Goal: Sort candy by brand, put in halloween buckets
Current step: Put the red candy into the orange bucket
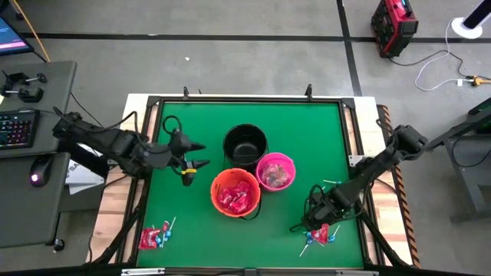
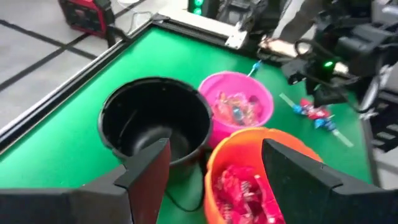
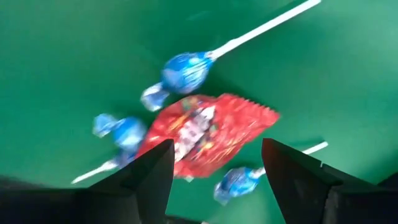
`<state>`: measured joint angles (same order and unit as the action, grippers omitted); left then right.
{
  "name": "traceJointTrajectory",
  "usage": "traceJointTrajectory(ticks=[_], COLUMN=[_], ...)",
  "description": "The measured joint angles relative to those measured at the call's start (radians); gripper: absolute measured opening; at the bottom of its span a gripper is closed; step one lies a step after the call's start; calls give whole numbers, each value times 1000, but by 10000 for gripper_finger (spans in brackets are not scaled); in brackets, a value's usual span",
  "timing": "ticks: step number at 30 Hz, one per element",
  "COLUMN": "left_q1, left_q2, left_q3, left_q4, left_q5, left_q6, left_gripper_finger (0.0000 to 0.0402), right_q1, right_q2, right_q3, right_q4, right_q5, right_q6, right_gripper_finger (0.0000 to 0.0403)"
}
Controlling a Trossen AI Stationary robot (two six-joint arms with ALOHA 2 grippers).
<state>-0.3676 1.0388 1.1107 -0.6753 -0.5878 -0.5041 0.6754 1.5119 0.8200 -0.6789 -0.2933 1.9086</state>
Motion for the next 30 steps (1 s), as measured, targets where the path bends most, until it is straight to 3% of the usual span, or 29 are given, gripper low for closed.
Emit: traceJointTrajectory(ticks=[9, 12, 17, 19, 21, 24, 27, 30], left_q1=[1, 0, 0, 0, 0, 1, 0, 0], left_q2=[50, 36, -44, -88, -133, -198, -240, -258], left_q3=[-1, -1, -1, -1, -1, 0, 0, 0], left_q4=[-54, -57, -58, -57, -57, -57, -58, -62], left_q5=[-26, -27, -31, -54, -93, -148, -195, -208], left_q6=[-86, -119, -147, -149, -149, -137, -114, -114], left_gripper_finger=[243, 243, 243, 243, 243, 243, 243, 243], right_q1=[6, 6, 6, 6, 6, 7, 5, -9], right_q2=[98, 103, 44, 2, -44, -116, -178, -211], right_q3=[0, 1, 43, 97, 163, 270, 349, 364], right_q4=[39, 44, -123, -264, -422, -584, -602, -494], right_q5=[14, 16, 15, 18, 47, 177, 448, 745], right_q6=[-10, -60, -117, -156, -183, -200, -196, -229], right_gripper_finger=[226, 178, 34, 15, 28, 40, 31, 14])
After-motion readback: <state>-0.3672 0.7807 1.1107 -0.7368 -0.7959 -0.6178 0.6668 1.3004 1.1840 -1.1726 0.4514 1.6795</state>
